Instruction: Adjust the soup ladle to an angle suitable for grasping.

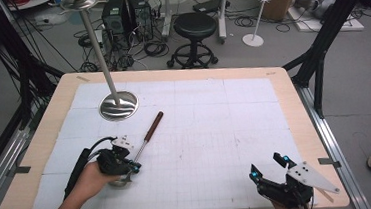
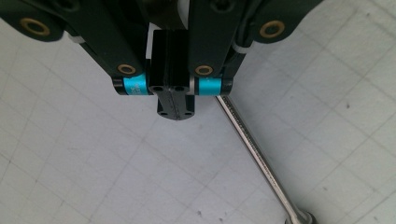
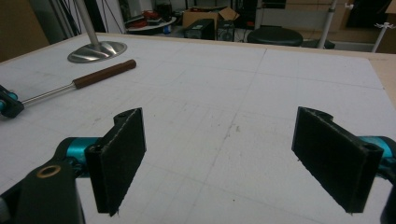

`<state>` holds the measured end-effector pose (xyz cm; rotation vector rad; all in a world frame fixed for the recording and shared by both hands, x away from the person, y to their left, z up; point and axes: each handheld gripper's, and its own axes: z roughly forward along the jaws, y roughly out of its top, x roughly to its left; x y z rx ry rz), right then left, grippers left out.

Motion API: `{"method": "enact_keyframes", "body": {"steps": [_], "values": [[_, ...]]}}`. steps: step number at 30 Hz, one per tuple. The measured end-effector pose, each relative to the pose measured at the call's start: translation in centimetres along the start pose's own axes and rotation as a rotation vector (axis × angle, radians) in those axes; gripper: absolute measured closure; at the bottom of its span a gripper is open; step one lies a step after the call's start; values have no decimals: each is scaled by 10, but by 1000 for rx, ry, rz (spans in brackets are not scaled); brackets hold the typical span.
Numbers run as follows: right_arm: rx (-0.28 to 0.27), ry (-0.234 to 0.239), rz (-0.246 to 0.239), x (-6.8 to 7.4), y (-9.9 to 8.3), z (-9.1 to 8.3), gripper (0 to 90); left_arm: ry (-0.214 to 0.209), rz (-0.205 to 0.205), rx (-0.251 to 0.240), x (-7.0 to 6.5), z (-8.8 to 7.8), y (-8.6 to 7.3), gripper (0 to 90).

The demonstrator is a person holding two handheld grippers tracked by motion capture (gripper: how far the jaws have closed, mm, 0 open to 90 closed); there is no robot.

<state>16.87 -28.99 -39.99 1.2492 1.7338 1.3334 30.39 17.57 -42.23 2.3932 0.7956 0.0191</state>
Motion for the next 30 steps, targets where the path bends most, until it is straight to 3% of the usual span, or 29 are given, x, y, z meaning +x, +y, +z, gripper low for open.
{"method": "enact_keyframes", "body": {"steps": [4,9,14,21,30], "values": [[0,1,-4,0,0,0,162,-21,-10,-14,3,-7,-4,896],[2,1,-8,1,0,0,162,-13,-18,-15,4,-10,-5,896],[2,7,-9,3,1,2,162,-15,7,1,-1,-4,-2,896],[8,5,-3,3,0,2,162,-32,-24,32,0,-1,-1,897],[1,3,-6,2,0,1,162,19,-54,48,7,-6,-2,896]]}}
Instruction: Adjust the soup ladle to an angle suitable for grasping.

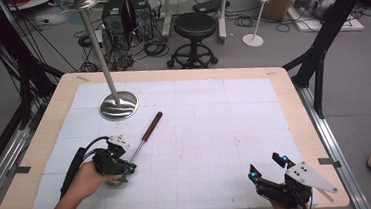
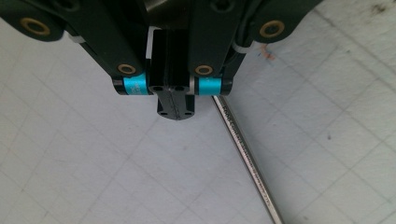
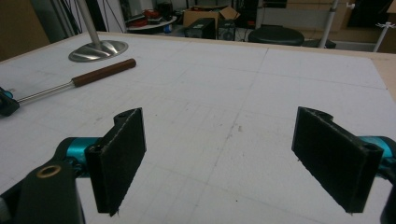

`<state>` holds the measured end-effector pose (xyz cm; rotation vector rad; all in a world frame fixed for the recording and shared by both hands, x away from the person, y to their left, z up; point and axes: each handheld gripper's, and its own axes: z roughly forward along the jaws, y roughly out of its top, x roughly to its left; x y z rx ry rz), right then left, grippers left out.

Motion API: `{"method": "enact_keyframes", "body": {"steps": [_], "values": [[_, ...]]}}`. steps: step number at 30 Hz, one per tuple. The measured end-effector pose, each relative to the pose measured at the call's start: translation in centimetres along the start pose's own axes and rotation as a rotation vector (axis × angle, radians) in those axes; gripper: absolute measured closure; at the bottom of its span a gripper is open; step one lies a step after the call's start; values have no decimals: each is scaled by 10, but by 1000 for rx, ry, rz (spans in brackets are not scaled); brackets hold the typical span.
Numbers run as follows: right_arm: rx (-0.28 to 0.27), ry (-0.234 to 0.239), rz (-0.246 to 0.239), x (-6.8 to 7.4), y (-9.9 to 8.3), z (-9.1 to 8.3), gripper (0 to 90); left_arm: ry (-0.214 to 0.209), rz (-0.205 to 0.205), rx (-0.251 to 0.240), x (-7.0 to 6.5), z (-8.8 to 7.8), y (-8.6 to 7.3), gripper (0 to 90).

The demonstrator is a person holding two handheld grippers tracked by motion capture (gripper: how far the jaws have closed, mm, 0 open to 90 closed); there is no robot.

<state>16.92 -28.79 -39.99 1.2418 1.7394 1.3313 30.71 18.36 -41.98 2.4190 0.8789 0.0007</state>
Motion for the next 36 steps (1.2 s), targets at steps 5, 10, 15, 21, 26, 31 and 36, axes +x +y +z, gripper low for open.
{"method": "enact_keyframes", "body": {"steps": [5,10,15,21,26,31,36], "values": [[1,2,-1,0,0,0,162,15,-17,-6,6,-8,-2,897],[-1,2,-3,0,0,0,162,21,-20,-14,9,-13,-5,897],[5,3,-7,1,0,1,162,15,3,-4,4,-10,-4,896],[6,4,-3,2,0,1,162,38,13,18,2,-2,-2,897],[5,1,0,0,0,1,162,51,-17,23,6,-7,-6,897],[5,2,-2,1,0,1,163,35,-45,10,12,-11,-14,897],[3,2,-4,1,0,1,163,37,-57,8,16,-16,-21,896]]}}
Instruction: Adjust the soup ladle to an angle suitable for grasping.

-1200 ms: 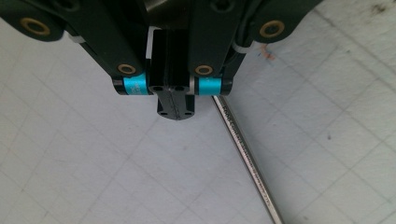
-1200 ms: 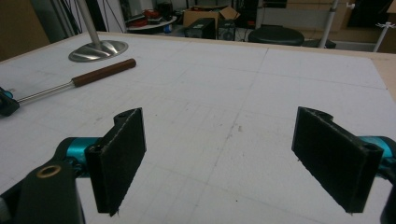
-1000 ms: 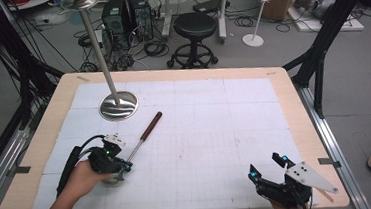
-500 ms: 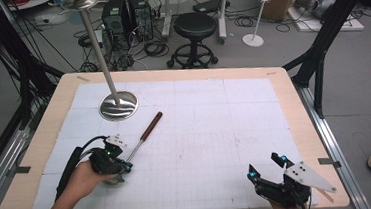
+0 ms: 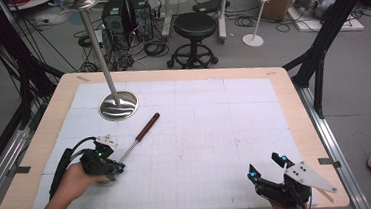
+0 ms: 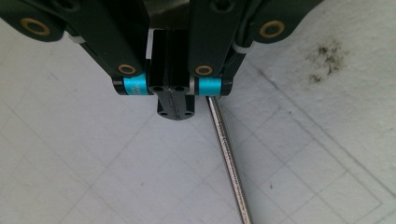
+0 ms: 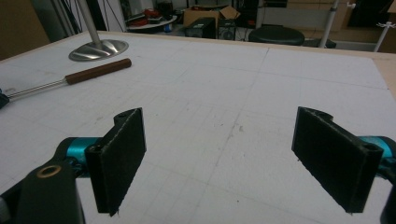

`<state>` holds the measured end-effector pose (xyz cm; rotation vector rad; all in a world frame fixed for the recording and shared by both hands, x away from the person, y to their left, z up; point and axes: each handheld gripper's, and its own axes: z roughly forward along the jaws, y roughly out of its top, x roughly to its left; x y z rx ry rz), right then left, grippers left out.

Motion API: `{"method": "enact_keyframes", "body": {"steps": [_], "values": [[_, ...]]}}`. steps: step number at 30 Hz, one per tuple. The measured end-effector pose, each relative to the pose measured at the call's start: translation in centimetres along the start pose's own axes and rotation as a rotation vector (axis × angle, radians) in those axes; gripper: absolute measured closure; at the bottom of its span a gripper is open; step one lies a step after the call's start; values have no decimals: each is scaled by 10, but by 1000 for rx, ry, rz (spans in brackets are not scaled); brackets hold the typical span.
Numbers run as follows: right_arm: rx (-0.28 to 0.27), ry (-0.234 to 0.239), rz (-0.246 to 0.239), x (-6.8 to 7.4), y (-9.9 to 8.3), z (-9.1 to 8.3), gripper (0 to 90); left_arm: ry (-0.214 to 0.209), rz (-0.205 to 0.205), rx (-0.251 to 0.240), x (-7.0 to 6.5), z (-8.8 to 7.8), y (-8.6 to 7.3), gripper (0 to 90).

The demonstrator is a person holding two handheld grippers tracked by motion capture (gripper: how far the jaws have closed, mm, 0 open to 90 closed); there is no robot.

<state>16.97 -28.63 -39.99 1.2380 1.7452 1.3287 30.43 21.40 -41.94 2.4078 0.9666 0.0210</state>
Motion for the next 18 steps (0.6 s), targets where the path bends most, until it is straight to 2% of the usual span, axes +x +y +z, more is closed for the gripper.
{"method": "enact_keyframes", "body": {"steps": [5,10,12,16,18], "values": [[3,0,4,1,0,0,162,-7,-21,-4,4,-3,-6,897],[2,-2,0,0,0,0,163,-3,-29,0,5,-7,-11,897],[1,-2,0,0,0,0,162,-2,-20,11,6,-9,-12,897],[1,-2,2,1,0,0,163,3,-30,5,7,-12,-17,897],[-1,-1,-4,1,0,1,162,7,-24,-16,7,-14,-18,896]]}}
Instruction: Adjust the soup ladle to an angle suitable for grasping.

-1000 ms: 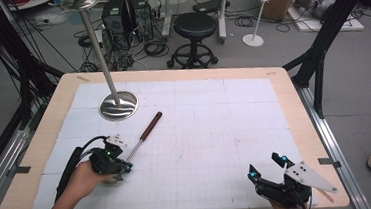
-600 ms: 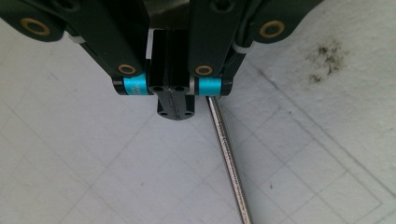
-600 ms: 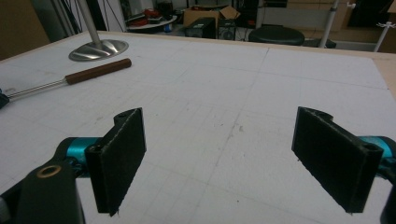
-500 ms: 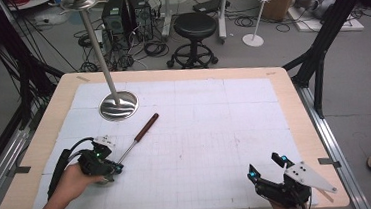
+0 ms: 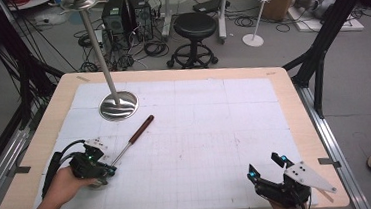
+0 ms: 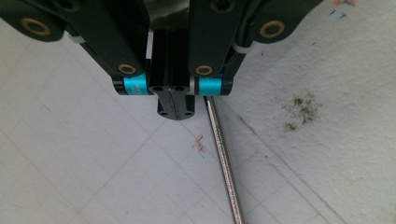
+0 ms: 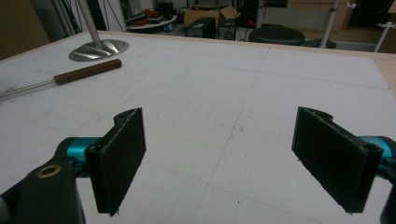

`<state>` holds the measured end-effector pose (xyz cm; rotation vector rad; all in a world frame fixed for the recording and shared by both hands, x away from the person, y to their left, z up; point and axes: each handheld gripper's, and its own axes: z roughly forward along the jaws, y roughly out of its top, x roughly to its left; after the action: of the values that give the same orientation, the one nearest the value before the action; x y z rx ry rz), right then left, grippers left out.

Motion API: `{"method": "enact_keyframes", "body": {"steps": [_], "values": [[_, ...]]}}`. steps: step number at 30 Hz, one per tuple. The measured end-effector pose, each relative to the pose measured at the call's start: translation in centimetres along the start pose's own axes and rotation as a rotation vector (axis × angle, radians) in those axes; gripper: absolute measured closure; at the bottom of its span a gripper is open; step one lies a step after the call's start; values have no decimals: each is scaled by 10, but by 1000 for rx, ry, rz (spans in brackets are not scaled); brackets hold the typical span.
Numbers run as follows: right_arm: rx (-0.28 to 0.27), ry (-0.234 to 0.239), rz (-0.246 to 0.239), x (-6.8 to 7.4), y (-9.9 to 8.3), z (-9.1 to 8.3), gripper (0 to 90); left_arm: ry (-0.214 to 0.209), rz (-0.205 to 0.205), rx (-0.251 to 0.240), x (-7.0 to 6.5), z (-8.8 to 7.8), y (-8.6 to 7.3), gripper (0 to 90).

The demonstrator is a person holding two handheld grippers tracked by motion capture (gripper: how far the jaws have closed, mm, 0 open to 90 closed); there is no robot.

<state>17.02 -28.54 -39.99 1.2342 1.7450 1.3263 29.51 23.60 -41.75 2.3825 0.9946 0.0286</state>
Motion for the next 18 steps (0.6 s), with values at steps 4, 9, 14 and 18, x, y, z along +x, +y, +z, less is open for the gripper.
{"method": "enact_keyframes", "body": {"steps": [4,9,14,18], "values": [[2,1,5,1,0,0,163,-14,-1,-92,-3,-12,-2,776],[3,-2,0,0,0,0,162,7,-35,-278,-7,-31,-12,551],[3,-9,4,-1,0,-1,162,64,-96,-489,-8,-47,-27,386],[5,-4,-4,1,1,0,162,98,-159,-593,-7,-55,-37,307]]}}
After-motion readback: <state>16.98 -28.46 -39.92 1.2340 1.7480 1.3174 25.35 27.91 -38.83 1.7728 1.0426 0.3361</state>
